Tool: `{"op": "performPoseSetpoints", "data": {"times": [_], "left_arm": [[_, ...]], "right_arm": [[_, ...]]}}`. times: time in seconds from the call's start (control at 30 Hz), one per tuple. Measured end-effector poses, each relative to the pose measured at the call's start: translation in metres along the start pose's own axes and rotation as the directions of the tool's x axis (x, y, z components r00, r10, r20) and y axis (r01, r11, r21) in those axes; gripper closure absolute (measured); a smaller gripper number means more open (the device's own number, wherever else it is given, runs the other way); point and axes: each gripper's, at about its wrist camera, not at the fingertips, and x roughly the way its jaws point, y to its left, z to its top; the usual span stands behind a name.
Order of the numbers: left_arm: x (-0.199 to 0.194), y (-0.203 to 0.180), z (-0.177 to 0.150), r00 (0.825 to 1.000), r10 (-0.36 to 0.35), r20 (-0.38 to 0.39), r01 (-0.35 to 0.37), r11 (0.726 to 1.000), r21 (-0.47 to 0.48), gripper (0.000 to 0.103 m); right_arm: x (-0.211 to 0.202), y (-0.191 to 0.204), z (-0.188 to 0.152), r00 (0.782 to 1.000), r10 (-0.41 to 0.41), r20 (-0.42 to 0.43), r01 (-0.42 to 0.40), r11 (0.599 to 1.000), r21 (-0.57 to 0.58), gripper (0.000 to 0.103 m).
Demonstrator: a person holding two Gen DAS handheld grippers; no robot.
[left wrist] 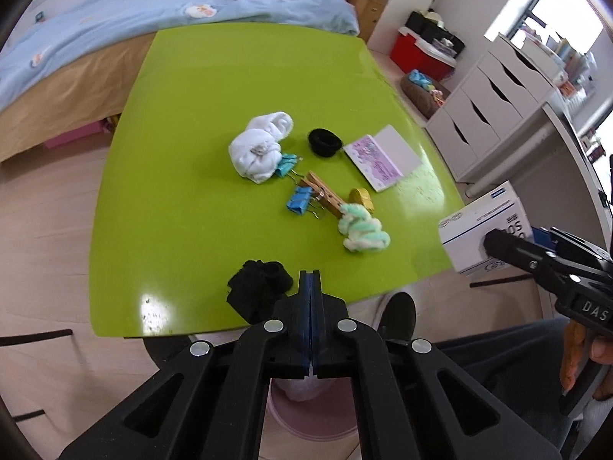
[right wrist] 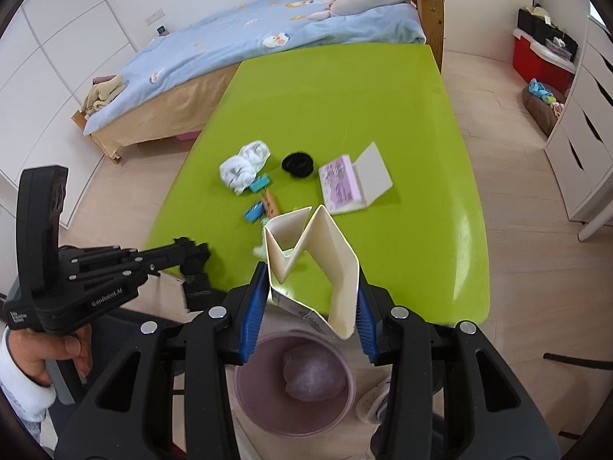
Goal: Collect trash
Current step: 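Carry sock and box over the pink bin and open both tools to drop them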
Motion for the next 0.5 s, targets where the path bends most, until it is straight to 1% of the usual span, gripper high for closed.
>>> {"op": "performPoseSetpoints", "data": {"times": [0.13,0.2,0.3,0.4,0.5], "left_arm": [[-0.008,-0.006,-0.018,0.999,-0.035,-0.014,0.035,0.999,0.011,0.103],[-0.006,-0.007,-0.03,0.996,-0.081,-0.048,0.08,0.997,-0.01,0.103],[-0.003,-0.017,-0.048,0.99,-0.118,-0.08,0.119,0.993,0.006,0.103],[0.001,-0.027,-0.062,0.986,-0.125,-0.112,0.129,0.991,0.036,0.103],[0.003,-0.031,-0.071,0.985,-0.12,-0.121,0.126,0.991,0.042,0.103]], "right_arm": [[-0.011,0.005,-0.024,1.0,0.022,-0.007,-0.022,1.0,0.003,0.061],[-0.015,0.006,-0.035,0.999,0.033,-0.013,-0.033,0.999,0.015,0.061],[-0.018,0.008,-0.047,0.999,0.042,-0.026,-0.042,0.999,0.022,0.061],[-0.02,0.011,-0.054,0.998,0.045,-0.037,-0.045,0.999,0.02,0.061],[-0.02,0.014,-0.06,0.997,0.051,-0.052,-0.05,0.999,0.011,0.061]]}}
